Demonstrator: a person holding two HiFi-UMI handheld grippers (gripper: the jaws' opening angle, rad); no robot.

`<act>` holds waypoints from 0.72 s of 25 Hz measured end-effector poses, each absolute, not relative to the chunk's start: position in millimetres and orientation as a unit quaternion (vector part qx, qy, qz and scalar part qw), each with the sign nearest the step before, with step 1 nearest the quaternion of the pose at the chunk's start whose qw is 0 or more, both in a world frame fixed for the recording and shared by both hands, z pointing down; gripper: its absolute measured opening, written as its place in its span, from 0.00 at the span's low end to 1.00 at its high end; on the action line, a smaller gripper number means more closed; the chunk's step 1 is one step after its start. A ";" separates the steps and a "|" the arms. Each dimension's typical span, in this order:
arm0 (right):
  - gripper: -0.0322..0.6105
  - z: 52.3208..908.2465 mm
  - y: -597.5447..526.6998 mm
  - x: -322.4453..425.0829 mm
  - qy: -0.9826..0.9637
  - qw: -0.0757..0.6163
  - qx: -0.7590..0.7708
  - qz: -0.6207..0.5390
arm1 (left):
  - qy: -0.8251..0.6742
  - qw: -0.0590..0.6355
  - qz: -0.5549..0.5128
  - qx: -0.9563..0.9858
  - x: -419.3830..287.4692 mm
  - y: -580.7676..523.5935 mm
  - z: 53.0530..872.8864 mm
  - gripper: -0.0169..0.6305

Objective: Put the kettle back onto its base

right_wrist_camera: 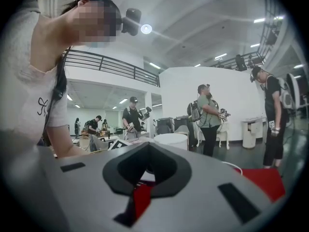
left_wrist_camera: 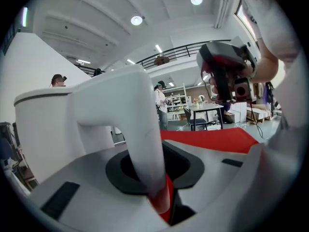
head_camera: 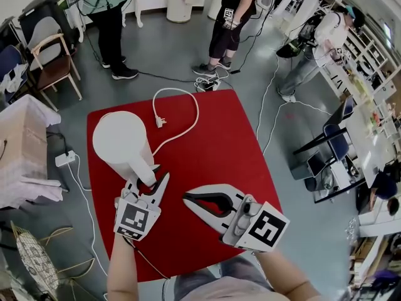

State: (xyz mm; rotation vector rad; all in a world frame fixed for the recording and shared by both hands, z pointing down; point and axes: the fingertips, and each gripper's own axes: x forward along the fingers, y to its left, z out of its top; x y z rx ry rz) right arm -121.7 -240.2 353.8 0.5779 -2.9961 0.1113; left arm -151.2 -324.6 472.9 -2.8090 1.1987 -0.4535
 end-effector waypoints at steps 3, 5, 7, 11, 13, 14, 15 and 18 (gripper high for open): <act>0.06 355.2 -238.0 -124.0 -0.981 0.046 0.185 0.036 | 0.380 0.014 -0.128 -0.916 -154.7 -321.2 471.6 0.14; 0.06 355.7 -237.0 -124.7 -0.981 0.046 0.182 0.037 | 0.382 0.006 -0.119 -0.917 -160.1 -318.4 469.1 0.16; 0.06 354.8 -235.8 -124.4 -0.982 0.044 0.181 0.037 | 0.386 0.010 -0.119 -0.915 -163.9 -314.6 464.7 0.19; 0.06 352.0 -232.1 -125.2 -0.983 0.041 0.174 0.035 | 0.399 0.026 -0.143 -0.906 -168.6 -309.1 460.9 0.20; 0.06 350.6 -230.2 -126.9 -0.984 0.040 0.170 0.036 | 0.408 0.033 -0.159 -0.899 -173.0 -307.0 461.1 0.22; 0.06 350.0 -229.3 -127.2 -0.984 0.039 0.169 0.036 | 0.411 0.034 -0.165 -0.896 -175.1 -306.1 460.7 0.23; 0.06 349.2 -228.4 -126.9 -0.984 0.038 0.168 0.036 | 0.414 0.033 -0.168 -0.894 -176.7 -305.3 459.8 0.23; 0.06 346.7 -224.6 -125.0 -0.985 0.036 0.164 0.032 | 0.429 0.014 -0.147 -0.891 -182.3 -302.3 453.1 0.24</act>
